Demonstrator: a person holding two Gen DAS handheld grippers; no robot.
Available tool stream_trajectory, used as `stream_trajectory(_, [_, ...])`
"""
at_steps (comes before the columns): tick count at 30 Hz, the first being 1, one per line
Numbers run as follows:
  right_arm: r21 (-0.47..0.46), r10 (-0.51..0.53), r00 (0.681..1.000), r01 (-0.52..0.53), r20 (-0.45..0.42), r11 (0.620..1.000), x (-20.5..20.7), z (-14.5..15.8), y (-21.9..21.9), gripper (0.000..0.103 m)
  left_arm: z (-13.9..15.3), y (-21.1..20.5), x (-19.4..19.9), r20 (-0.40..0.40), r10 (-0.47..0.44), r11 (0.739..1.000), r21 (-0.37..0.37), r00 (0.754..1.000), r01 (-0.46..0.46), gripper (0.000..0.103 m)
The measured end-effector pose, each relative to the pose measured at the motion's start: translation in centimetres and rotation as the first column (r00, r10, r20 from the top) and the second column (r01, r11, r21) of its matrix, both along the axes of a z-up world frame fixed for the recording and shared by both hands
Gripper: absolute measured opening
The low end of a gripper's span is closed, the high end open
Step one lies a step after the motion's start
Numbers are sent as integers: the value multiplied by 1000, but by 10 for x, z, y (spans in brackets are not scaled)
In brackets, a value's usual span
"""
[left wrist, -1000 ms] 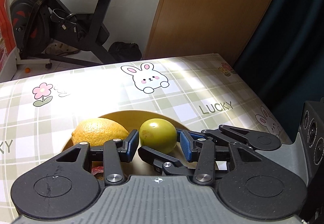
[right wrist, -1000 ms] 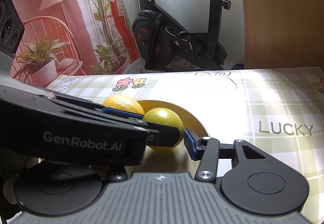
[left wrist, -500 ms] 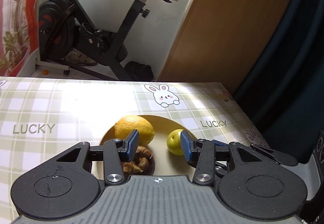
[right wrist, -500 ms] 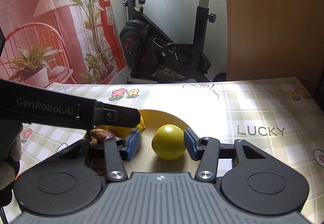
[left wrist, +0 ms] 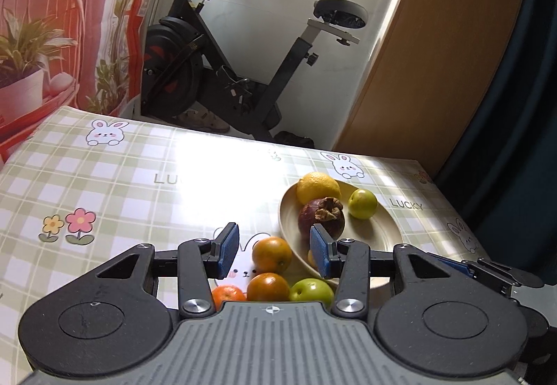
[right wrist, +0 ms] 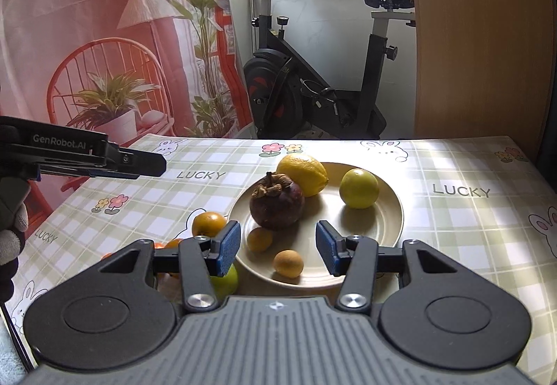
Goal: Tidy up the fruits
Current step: 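Withdraw the left gripper and move it toward the oranges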
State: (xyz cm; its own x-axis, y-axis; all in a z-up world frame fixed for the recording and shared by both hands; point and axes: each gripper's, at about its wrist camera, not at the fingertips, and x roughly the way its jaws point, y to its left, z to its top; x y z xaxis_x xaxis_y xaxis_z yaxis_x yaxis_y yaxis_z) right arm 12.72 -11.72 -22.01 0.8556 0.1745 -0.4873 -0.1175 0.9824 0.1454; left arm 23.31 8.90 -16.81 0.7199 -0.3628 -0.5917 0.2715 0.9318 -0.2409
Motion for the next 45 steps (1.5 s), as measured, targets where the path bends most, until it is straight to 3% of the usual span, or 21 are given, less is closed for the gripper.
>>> stream_trajectory(12, [-36, 60, 998, -61, -17, 998, -21, -5, 41, 51, -11, 57, -11, -44, 95, 995, -15, 994, -96, 50])
stream_trajectory(14, [-39, 73, 997, -74, -29, 996, -19, -5, 48, 51, -9, 67, -9, -48, 112, 993, -18, 993, -113, 59])
stream_trajectory(18, [-51, 99, 994, -102, -50, 994, -13, -5, 60, 51, -8, 80, -10, -32, 166, 986, 16, 986, -165, 67])
stream_trajectory(21, [-67, 115, 992, -119, -58, 991, -7, -6, 70, 51, -12, 89, -11, -30, 177, 984, -2, 984, -177, 74])
stream_trajectory(29, [-86, 139, 986, -147, -87, 985, 9, -13, 88, 51, -23, 93, -12, -25, 174, 985, -14, 984, -175, 72])
stream_trajectory(33, [-111, 167, 980, -178, -107, 978, 13, -18, 98, 51, -28, 94, -17, 18, 203, 979, -19, 979, -203, 68])
stream_trajectory(37, [-125, 203, 970, -219, -130, 968, 15, -28, 111, 51, -29, 88, -21, 73, 225, 973, 43, 972, -228, 68])
stream_trajectory(42, [-141, 267, 952, -288, -152, 947, 21, -35, 127, 51, -30, 99, -10, -18, 197, 980, 6, 980, -197, 68])
stream_trajectory(45, [-156, 315, 936, -338, -154, 928, 28, -36, 141, 51, -30, 105, -9, -29, 200, 979, -26, 979, -201, 69])
